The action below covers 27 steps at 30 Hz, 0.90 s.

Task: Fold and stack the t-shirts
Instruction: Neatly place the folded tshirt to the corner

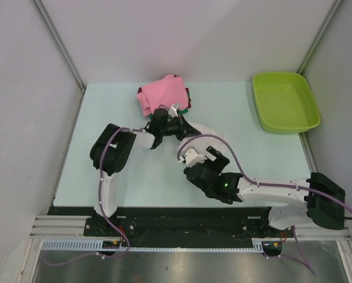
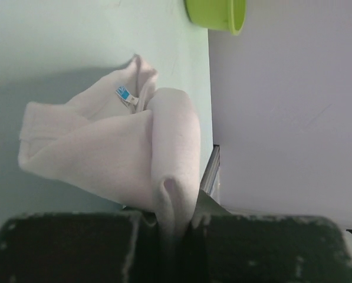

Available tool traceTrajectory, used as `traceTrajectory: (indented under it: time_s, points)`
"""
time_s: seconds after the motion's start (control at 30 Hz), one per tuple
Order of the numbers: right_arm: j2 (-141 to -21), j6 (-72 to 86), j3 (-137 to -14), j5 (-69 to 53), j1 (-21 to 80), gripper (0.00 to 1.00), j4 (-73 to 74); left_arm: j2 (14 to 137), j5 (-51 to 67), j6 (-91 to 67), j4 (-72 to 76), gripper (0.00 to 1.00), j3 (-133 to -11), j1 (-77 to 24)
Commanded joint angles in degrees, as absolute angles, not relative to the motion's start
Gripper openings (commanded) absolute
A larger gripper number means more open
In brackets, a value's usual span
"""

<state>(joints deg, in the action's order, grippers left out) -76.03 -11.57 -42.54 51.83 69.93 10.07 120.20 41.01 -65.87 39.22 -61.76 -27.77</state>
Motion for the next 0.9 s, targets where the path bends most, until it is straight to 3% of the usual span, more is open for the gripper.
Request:
traceTrajectory:
  time_s: [0.0,0.1,0.27,0.63,0.87]
  points:
    - [-70.3,9.0,-48.9,61.2,66.6,1.00,22.6,118.0,44.5,-54.8,24.0,0.00,-74.6,-26.3]
    - [-64.6,20.8,-50.3,58.7,64.1,1.00,28.0,119.6,45.5,-52.2,19.1,0.00,-81.4,-25.0]
    - [-58.5,23.5,-47.6,50.4,62.2,1.00,24.4,122.4,45.8,-47.9,10.4,0.00,-92.5,-23.4]
    - [-61.7,26.1,-43.8,45.8,64.9,1.00,19.7,139.6,48.3,-46.6,-5.9,0.00,-133.1,-20.4]
    - [-62.0,26.5,-42.1,45.1,65.8,1.00,18.4,141.2,48.1,-53.6,2.4,0.00,-135.0,-16.7]
